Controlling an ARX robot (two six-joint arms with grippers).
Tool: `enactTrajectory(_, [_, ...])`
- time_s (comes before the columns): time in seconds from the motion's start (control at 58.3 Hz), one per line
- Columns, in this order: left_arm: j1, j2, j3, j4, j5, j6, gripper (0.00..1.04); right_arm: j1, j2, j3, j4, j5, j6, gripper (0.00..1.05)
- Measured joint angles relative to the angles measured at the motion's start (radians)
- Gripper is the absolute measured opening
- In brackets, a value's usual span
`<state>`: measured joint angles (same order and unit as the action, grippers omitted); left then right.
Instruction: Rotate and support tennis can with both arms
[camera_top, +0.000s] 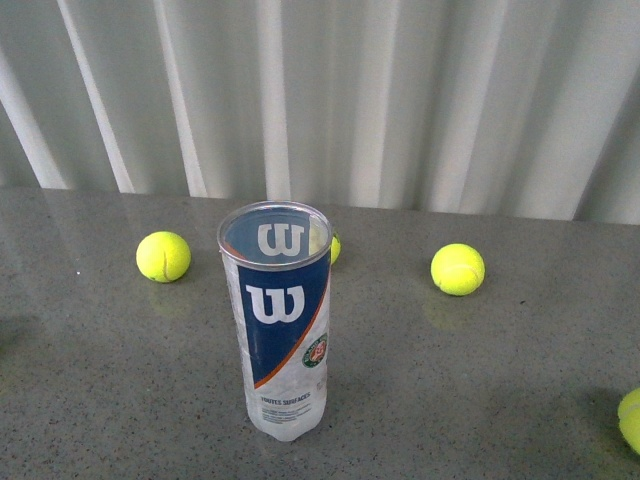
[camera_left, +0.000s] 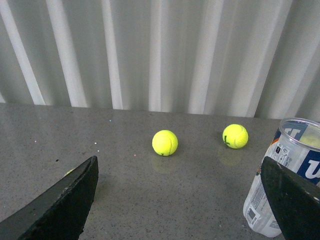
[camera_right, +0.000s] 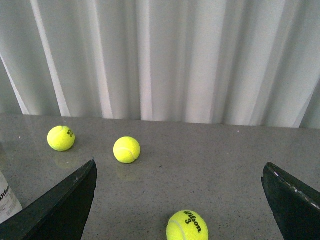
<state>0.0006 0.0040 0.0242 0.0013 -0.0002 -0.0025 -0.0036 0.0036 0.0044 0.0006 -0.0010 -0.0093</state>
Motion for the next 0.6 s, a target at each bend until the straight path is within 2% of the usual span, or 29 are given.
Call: enactTrajectory(0.601, [0.0,0.0,0.0,0.0,0.0,0.0,0.98,0.0,0.0,0.0,0.0,0.0,0.0,0.97])
